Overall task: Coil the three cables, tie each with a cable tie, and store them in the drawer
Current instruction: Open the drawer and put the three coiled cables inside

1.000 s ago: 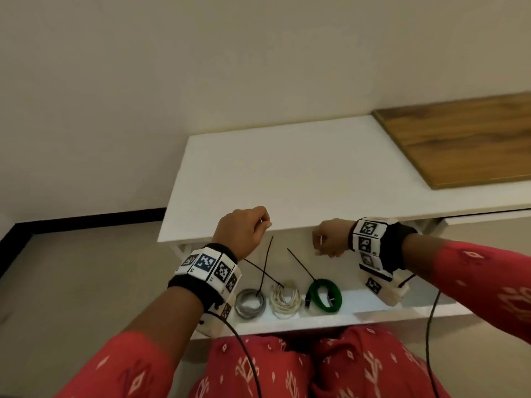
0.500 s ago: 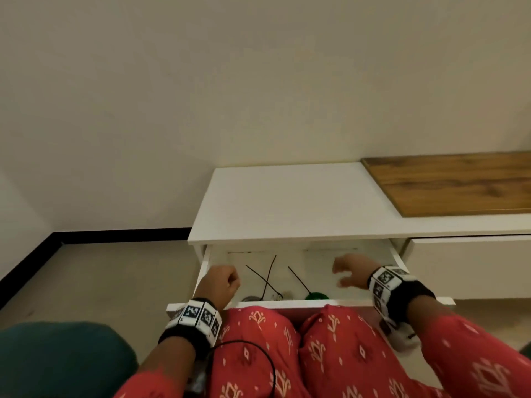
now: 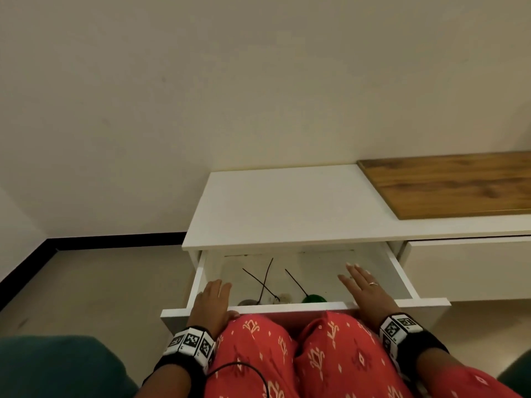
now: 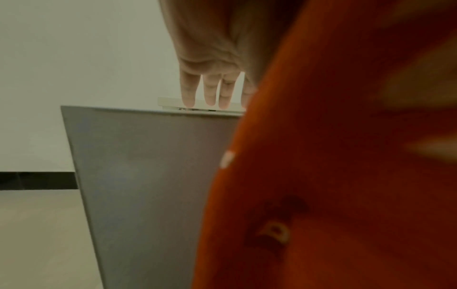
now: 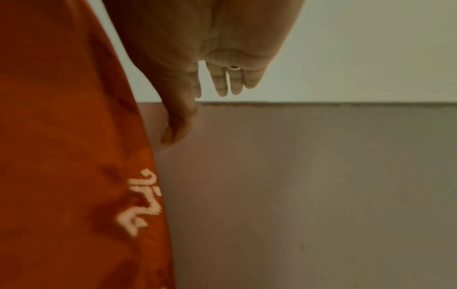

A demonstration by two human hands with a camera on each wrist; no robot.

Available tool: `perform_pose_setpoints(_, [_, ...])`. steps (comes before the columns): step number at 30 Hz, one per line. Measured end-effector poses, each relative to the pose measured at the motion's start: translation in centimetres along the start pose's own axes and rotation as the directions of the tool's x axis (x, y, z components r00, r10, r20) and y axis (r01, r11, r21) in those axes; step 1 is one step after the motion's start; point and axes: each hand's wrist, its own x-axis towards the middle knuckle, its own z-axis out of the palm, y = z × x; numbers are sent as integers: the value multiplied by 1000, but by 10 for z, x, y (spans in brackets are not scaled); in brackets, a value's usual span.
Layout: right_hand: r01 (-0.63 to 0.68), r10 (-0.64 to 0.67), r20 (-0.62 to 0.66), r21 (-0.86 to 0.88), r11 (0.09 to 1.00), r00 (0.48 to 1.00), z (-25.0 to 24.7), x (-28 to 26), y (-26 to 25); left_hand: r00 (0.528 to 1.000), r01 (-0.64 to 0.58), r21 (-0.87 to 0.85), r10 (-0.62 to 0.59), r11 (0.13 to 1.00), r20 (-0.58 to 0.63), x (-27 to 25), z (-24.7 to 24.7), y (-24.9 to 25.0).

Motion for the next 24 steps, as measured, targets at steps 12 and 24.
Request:
perform_pose_setpoints(12, [-60,60,1,-89,994,998,-18,47,4,988,46,129,-26,991,-154,56,-10,3])
perform_pose_setpoints(24, [-146,129,-98,-196,970,987,-11,116,9,982,84,141,-57,987,-180,122,-4,10])
